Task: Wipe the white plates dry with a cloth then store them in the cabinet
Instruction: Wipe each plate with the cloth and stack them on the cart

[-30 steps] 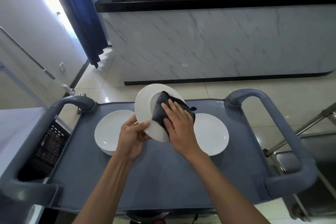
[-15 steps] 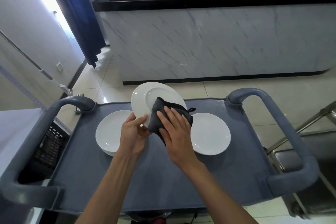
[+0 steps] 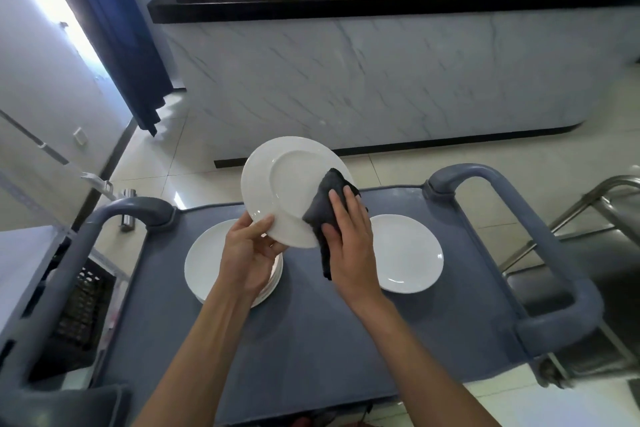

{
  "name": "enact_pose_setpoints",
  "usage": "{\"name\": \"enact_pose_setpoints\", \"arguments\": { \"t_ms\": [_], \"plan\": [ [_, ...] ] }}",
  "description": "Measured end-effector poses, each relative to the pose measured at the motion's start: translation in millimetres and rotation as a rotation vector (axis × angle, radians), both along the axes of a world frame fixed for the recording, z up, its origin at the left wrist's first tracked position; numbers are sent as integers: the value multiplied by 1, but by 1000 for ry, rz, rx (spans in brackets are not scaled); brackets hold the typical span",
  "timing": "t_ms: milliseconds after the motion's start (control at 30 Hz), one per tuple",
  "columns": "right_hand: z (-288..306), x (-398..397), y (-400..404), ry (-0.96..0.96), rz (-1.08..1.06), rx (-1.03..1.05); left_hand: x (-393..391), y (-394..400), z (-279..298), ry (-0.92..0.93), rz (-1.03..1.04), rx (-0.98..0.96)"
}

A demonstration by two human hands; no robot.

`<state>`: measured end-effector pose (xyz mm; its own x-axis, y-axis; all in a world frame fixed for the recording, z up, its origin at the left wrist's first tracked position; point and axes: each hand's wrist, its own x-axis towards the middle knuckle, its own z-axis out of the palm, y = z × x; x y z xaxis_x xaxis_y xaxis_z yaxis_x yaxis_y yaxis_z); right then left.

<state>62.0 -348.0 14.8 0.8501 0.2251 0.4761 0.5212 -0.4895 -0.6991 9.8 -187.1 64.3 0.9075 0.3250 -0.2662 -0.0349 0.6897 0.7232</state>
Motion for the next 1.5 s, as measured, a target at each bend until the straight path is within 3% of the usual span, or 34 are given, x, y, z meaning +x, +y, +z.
{"name": "enact_pose_setpoints", "arguments": {
  "t_ms": [600, 1033, 1500],
  "plan": [
    [35, 20, 12, 226, -165, 193, 7, 61, -8, -67, -353, 217],
    [49, 23, 22, -9, -158, -18, 7, 79, -10, -118, -590, 361],
    [55, -2, 86, -110, -126, -153, 1, 88, -6, -117, -529, 410]
  ]
}}
